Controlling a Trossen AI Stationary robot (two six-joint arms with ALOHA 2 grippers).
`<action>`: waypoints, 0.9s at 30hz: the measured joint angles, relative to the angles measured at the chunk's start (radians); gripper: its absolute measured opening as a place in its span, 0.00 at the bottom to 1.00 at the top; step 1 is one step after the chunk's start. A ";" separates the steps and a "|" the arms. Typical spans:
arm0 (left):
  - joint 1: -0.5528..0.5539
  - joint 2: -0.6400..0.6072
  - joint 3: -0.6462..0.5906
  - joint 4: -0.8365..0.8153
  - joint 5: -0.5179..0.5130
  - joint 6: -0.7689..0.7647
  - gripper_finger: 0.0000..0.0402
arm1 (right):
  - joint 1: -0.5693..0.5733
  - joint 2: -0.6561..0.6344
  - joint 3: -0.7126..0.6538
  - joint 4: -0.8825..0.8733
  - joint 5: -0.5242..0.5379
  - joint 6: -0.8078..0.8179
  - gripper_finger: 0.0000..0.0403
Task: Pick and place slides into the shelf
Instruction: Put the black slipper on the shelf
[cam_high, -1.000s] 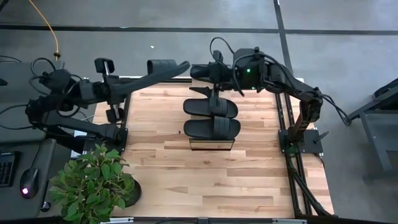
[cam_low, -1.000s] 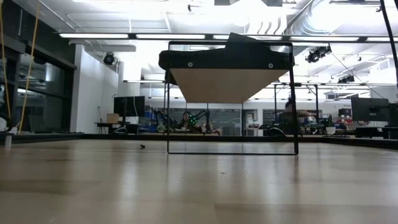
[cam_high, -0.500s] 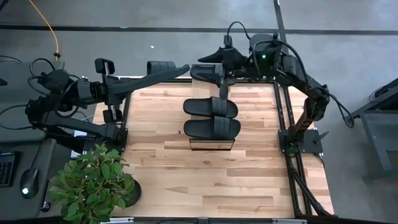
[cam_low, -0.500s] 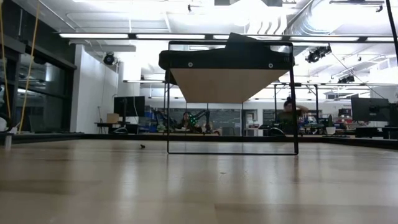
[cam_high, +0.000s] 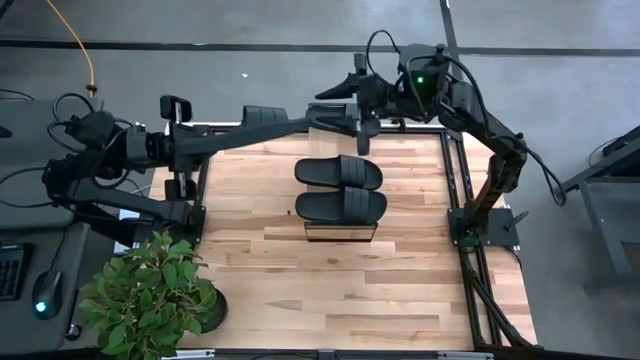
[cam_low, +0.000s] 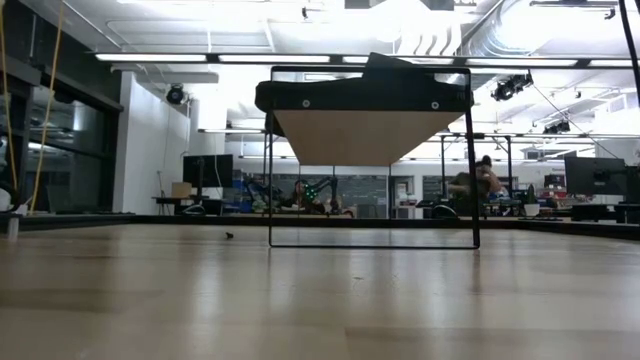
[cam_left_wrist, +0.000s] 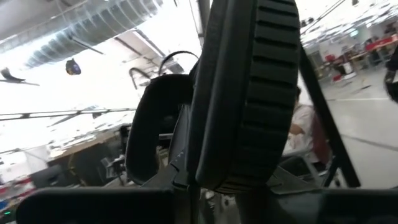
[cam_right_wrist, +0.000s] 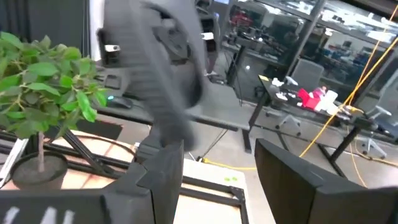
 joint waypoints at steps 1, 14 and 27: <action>0.000 0.006 0.000 0.003 0.005 -0.006 0.14 | -0.001 0.003 0.000 0.000 -0.004 0.003 0.47; -0.002 0.026 0.002 0.006 -0.042 0.016 0.14 | 0.014 0.017 0.000 -0.025 -0.069 0.029 0.47; 0.000 -0.021 0.000 -0.049 -0.101 0.014 0.14 | 0.017 -0.002 0.000 -0.061 -0.075 0.033 0.47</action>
